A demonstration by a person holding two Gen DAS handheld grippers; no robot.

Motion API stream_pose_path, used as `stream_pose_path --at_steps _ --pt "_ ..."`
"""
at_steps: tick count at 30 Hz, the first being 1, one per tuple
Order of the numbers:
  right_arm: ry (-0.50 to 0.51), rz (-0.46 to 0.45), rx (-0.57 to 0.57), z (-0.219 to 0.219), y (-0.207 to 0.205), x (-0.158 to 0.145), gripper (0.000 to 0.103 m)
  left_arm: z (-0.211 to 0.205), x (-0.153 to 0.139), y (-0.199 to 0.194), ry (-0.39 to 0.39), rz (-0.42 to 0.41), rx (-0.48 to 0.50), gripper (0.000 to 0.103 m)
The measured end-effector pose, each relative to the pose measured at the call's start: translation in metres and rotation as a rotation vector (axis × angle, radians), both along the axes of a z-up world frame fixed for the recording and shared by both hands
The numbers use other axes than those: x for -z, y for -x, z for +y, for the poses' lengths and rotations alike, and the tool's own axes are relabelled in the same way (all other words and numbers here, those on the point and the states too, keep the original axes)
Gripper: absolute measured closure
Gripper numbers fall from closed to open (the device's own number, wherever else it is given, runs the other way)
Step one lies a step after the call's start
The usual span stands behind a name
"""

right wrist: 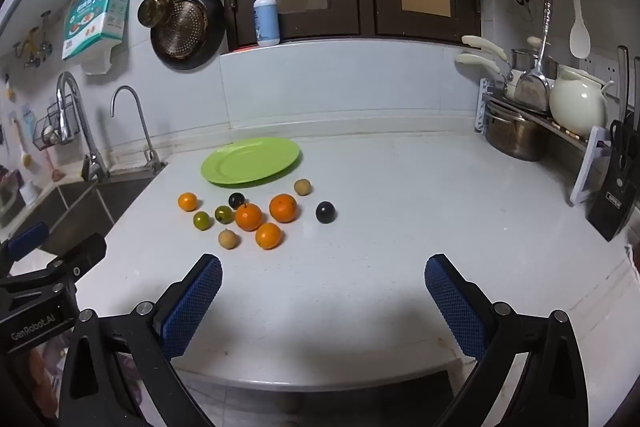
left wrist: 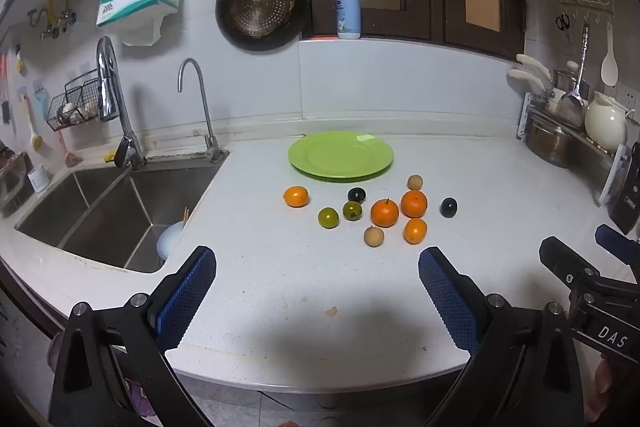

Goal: Organize fruits

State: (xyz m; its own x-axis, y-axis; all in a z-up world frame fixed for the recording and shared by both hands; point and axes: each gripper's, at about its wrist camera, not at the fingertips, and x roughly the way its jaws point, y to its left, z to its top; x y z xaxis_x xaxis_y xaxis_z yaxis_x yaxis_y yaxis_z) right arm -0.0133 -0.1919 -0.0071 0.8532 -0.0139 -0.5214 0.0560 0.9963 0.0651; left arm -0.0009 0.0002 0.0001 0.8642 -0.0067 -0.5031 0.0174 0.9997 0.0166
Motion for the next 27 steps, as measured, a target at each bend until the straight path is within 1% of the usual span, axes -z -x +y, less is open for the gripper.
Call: stream_pose_path --at_steps 1,5,9,12,14,19,27 --pt "-0.013 -0.001 0.002 -0.001 0.0 0.0 0.001 0.0 0.0 0.0 0.002 0.001 0.002 0.0" --pt "-0.003 -0.005 0.01 -0.007 0.002 -0.001 0.001 0.003 -0.001 0.006 0.004 -0.004 0.008 0.0" --pt "0.0 -0.01 0.01 0.001 0.002 -0.001 0.001 0.009 0.001 0.008 -0.006 -0.006 0.004 0.0" --pt "-0.002 -0.01 0.007 0.006 0.003 -0.001 0.001 -0.002 -0.005 0.006 -0.032 0.001 -0.012 0.0" --pt "-0.015 -0.008 -0.004 -0.002 0.004 -0.002 0.001 -0.003 -0.004 0.008 -0.037 -0.007 -0.022 0.0" --pt "-0.019 -0.011 -0.012 -0.001 0.004 -0.003 0.001 -0.001 -0.007 0.009 -0.033 -0.008 -0.023 0.0" --pt "-0.016 -0.023 -0.02 0.001 0.007 -0.006 0.001 -0.001 -0.011 0.014 -0.025 -0.033 -0.019 0.0"
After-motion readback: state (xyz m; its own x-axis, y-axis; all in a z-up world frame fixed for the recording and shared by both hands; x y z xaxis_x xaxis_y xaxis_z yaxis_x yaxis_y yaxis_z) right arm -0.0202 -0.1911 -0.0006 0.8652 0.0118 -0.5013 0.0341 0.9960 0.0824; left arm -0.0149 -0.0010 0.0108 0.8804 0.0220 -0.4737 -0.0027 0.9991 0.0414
